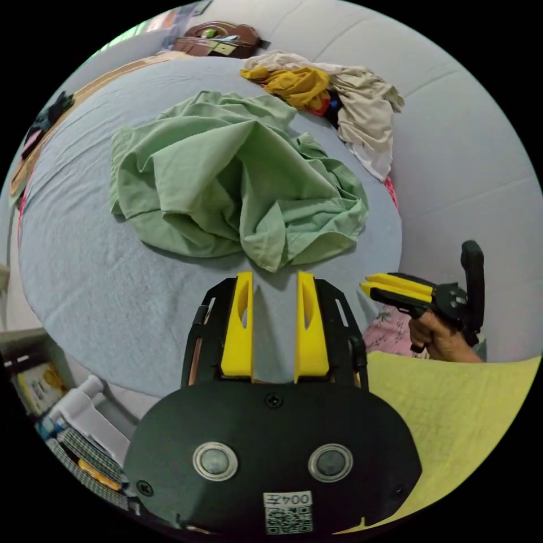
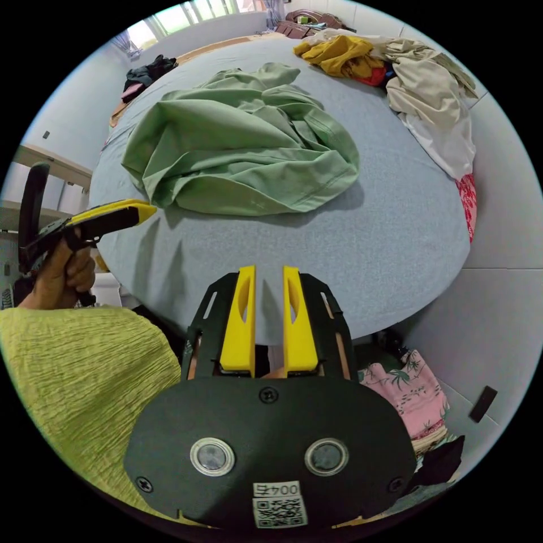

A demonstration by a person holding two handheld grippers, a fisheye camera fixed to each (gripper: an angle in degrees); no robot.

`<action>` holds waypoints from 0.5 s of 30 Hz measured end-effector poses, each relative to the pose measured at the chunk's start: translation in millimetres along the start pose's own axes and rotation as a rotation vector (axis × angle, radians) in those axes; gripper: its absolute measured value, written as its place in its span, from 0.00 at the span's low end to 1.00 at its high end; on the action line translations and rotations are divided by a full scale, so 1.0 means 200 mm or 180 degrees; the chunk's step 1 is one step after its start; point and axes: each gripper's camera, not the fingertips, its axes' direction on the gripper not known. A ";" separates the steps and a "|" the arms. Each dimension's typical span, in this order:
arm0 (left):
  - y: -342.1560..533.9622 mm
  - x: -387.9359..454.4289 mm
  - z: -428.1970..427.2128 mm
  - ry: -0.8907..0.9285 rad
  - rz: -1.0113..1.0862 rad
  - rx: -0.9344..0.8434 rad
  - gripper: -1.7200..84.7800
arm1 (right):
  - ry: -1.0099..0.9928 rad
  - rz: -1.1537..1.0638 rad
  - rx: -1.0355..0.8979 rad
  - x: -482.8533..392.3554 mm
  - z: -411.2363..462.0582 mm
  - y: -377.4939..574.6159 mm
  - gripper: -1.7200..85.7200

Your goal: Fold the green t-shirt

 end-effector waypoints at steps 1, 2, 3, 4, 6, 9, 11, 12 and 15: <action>0.01 -0.01 0.00 0.0035 -0.0139 0.0040 0.15 | -0.0004 -0.0047 -0.0013 0.02 0.00 -0.01 0.10; 0.03 -0.02 0.00 0.0054 -0.0287 0.0085 0.15 | -0.0005 -0.0072 -0.0016 0.02 0.00 -0.02 0.10; 0.03 -0.03 -0.01 0.0060 -0.0361 0.0112 0.15 | -0.0005 -0.0128 -0.0031 0.03 0.00 -0.04 0.10; 0.05 -0.04 -0.01 0.0097 -0.0509 0.0154 0.15 | 0.0000 -0.0179 -0.0061 0.04 0.01 -0.07 0.10; 0.08 -0.06 -0.01 0.0154 -0.0679 0.0187 0.14 | 0.0008 -0.0220 -0.0088 0.05 0.01 -0.10 0.10; 0.11 -0.07 -0.02 0.0191 -0.0840 0.0218 0.12 | 0.0011 -0.0288 -0.0122 0.06 0.01 -0.18 0.09; 0.14 -0.09 -0.03 0.0243 -0.0940 0.0238 0.09 | 0.0014 -0.0337 -0.0132 0.07 0.01 -0.22 0.09; 0.15 -0.10 -0.04 0.0232 -0.0959 0.0254 0.08 | 0.0018 -0.0371 -0.0130 0.07 0.00 -0.25 0.09; 0.19 -0.11 -0.12 0.0191 -0.1011 0.0383 0.05 | -0.0035 -0.0388 -0.0104 0.08 -0.03 -0.34 0.09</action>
